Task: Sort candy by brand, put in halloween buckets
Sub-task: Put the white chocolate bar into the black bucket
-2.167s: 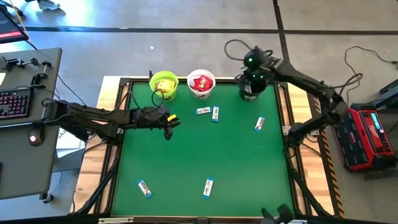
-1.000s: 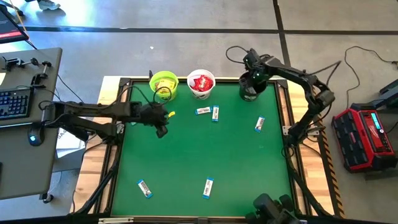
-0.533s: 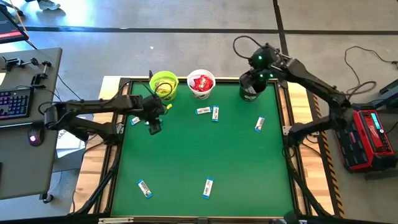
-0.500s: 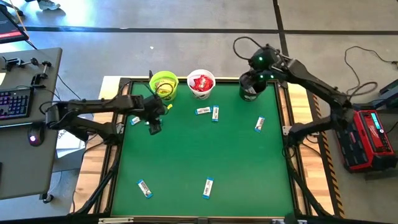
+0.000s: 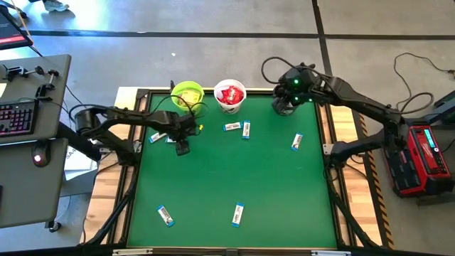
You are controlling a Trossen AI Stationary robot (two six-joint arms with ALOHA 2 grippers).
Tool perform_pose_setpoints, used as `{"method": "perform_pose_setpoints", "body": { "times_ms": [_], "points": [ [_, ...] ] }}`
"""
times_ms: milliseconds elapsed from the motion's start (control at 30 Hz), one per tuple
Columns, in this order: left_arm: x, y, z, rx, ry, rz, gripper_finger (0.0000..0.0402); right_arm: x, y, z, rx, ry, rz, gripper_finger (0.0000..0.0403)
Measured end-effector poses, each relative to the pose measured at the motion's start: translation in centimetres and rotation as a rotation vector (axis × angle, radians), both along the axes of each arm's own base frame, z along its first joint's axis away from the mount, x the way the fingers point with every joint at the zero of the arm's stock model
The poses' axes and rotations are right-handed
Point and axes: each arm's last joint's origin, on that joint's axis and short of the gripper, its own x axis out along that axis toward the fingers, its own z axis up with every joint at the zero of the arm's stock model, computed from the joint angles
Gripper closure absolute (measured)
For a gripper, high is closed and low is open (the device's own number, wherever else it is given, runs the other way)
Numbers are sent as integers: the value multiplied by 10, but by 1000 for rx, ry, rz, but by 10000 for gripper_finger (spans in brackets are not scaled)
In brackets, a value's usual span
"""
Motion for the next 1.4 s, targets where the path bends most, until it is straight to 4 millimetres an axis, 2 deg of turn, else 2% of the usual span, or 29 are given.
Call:
{"method": "perform_pose_setpoints", "body": {
  "times_ms": [267,433,633,833,933,1133,1400],
  "points": [
    [2,2,-6,-8,7,-4,175,1,3,0,-2,2,14,215],
    [0,8,-7,-42,-5,9,204,1,3,0,-12,11,27,215],
    [-1,11,-7,-66,-16,23,261,1,3,0,-12,11,27,215],
    [-3,9,0,-52,-50,21,354,2,4,0,20,-5,62,215],
    [-4,9,8,-35,-85,38,393,4,6,0,36,-13,94,216],
    [-5,6,34,-88,-227,83,399,11,19,1,58,-41,169,219],
    [0,4,78,-172,-472,141,401,35,51,11,74,-224,305,219]
  ]
}}
